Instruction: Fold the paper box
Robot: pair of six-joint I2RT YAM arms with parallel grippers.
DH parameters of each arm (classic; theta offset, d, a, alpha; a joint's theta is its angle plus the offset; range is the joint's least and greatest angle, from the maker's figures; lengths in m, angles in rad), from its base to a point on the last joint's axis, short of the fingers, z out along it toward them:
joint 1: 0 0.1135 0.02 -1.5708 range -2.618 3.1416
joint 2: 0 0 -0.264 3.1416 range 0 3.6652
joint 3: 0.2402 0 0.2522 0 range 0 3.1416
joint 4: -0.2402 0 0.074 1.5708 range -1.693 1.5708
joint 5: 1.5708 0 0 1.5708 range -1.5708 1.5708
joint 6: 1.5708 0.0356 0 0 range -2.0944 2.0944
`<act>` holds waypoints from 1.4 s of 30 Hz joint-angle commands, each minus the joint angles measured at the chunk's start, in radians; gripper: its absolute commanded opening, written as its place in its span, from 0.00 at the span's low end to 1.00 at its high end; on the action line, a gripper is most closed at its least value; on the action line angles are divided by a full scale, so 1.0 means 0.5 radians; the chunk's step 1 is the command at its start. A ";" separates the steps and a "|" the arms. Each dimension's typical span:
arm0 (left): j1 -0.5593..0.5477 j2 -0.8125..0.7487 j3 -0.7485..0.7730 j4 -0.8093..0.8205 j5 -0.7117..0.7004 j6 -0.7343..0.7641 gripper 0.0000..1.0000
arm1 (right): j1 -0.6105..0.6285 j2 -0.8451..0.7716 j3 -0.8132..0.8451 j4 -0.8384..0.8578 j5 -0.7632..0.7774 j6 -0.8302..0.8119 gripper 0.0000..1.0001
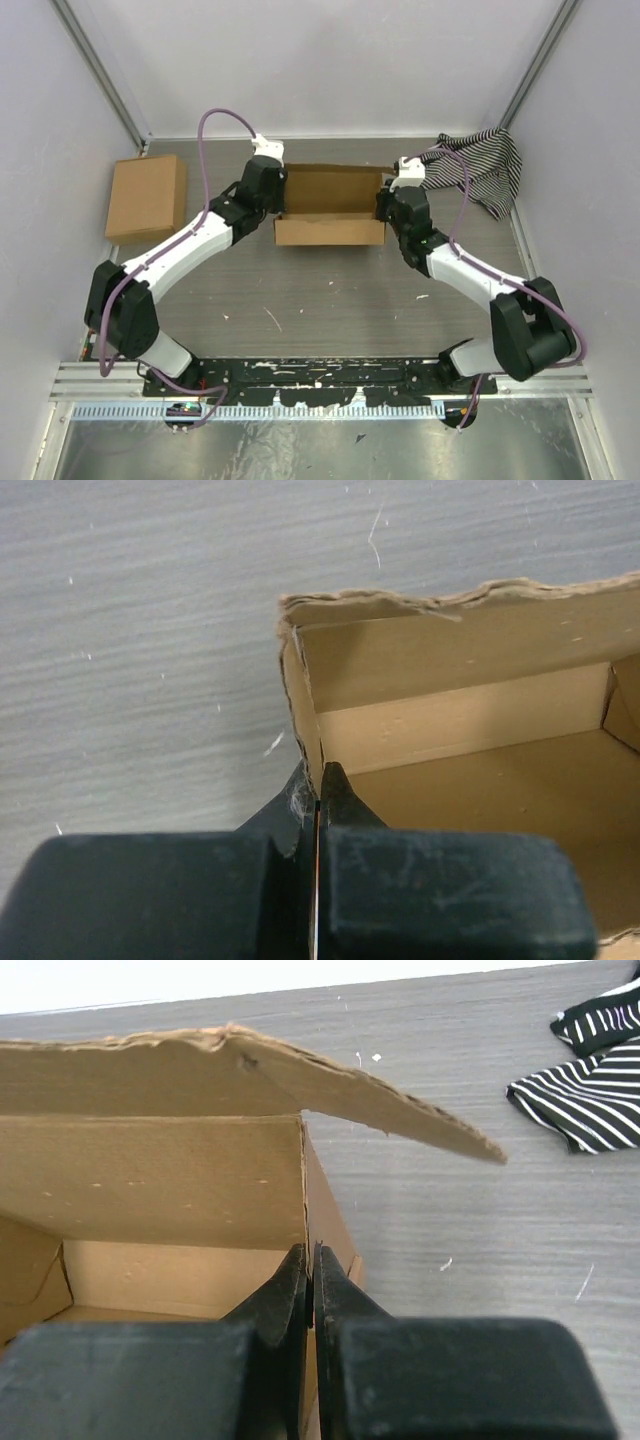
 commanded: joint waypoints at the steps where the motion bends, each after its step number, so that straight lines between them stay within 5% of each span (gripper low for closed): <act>1: -0.039 -0.244 -0.172 0.062 0.105 -0.164 0.01 | 0.092 -0.260 -0.097 -0.065 0.086 0.006 0.06; 5: -0.091 -0.426 -0.326 -0.005 0.076 -0.226 0.06 | 0.128 -0.489 -0.203 -0.241 0.123 0.059 0.12; 18: -0.471 -1.178 -0.768 -0.439 -0.191 -0.548 0.41 | 0.158 -1.378 -0.297 -1.212 -0.229 0.304 0.64; 30: -0.554 -1.837 -0.878 -0.778 -0.350 -0.703 0.44 | 0.158 -1.879 -0.114 -1.674 -0.287 0.410 0.66; 34: -0.552 -1.653 -0.708 -0.774 -0.556 -0.609 0.46 | 0.158 -1.722 0.055 -1.735 -0.073 0.413 0.62; 38: -0.549 -1.269 -0.448 -0.924 -0.939 -0.636 0.42 | 0.158 -1.398 0.250 -1.899 0.543 0.472 0.34; 42: -0.507 -1.079 -0.300 -0.884 -1.070 -0.614 0.40 | 0.139 -1.120 0.339 -1.835 0.753 0.465 0.31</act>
